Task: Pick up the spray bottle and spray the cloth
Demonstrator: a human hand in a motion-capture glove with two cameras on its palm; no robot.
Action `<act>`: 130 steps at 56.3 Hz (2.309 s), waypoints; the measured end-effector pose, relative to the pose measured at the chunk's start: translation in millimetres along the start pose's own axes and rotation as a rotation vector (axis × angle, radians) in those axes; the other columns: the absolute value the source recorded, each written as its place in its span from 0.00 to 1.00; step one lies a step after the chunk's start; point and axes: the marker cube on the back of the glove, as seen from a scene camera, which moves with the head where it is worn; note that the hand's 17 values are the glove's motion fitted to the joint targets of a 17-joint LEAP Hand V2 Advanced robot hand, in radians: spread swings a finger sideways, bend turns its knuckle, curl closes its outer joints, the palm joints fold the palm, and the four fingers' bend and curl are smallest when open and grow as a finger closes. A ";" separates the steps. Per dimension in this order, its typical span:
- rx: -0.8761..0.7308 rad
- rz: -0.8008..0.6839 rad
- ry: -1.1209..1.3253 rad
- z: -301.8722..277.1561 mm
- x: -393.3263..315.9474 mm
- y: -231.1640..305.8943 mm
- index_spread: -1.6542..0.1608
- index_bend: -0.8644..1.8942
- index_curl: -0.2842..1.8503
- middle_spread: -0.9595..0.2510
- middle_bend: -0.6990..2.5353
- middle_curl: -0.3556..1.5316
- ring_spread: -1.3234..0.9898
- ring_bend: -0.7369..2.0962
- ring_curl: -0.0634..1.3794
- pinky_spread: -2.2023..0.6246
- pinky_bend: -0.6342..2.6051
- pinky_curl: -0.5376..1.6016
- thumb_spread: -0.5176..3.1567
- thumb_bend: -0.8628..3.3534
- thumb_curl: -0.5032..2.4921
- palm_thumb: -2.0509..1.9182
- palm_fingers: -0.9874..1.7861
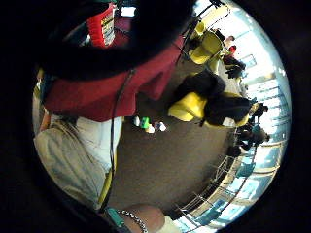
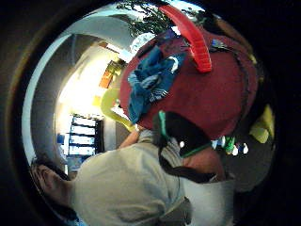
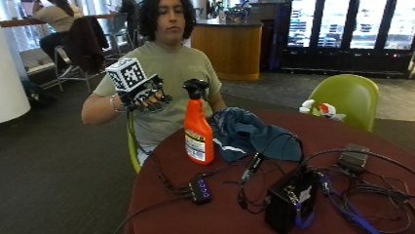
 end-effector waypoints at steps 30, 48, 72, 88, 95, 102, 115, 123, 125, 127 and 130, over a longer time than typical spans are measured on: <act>0.379 0.100 -0.957 12.2 -22.2 -163.5 0.77 0.35 0.26 0.87 0.27 0.36 0.58 0.38 0.29 0.85 0.29 0.42 0.45 0.21 0.32 0.73 0.51; 0.569 0.258 -0.908 21.3 -10.0 -250.7 0.81 0.35 0.23 0.86 0.30 0.38 0.56 0.43 0.31 0.82 0.29 0.42 0.40 0.20 0.33 0.73 0.54; 0.471 0.264 -0.914 19.4 2.6 -300.2 0.80 0.39 0.24 0.81 0.31 0.39 0.54 0.45 0.30 0.80 0.28 0.42 0.39 0.20 0.32 0.71 0.65; 0.319 0.073 -1.023 -38.1 -8.6 -252.1 0.79 0.41 0.31 0.68 0.38 0.45 0.51 0.47 0.35 0.71 0.31 0.44 0.32 0.21 0.36 0.78 0.85; 0.169 -0.042 -0.926 -84.8 -34.6 -240.7 0.79 0.43 0.34 0.67 0.39 0.46 0.50 0.48 0.36 0.70 0.32 0.45 0.28 0.20 0.37 0.78 0.85; 0.005 -0.121 -0.757 -118.5 -73.9 -234.2 0.78 0.44 0.36 0.66 0.40 0.47 0.50 0.48 0.37 0.69 0.32 0.45 0.26 0.20 0.39 0.77 0.84; -0.520 -0.071 -0.235 -100.6 -141.5 -238.6 0.77 0.44 0.38 0.65 0.41 0.48 0.50 0.49 0.38 0.69 0.33 0.45 0.24 0.20 0.40 0.77 0.84; -0.703 -0.002 0.120 -60.3 -170.7 -236.8 0.77 0.44 0.39 0.65 0.41 0.48 0.50 0.49 0.39 0.69 0.33 0.45 0.23 0.20 0.41 0.77 0.83; -0.723 0.003 0.193 -49.4 -175.0 -237.6 0.77 0.44 0.39 0.65 0.41 0.48 0.50 0.49 0.39 0.69 0.33 0.46 0.23 0.20 0.41 0.77 0.83; -0.742 0.006 0.261 -37.2 -178.6 -238.6 0.77 0.44 0.40 0.65 0.41 0.48 0.50 0.49 0.39 0.69 0.33 0.45 0.23 0.20 0.41 0.77 0.83; -0.775 0.013 0.336 -18.0 -183.6 -239.0 0.77 0.44 0.40 0.65 0.41 0.48 0.49 0.49 0.39 0.69 0.33 0.46 0.23 0.20 0.41 0.77 0.83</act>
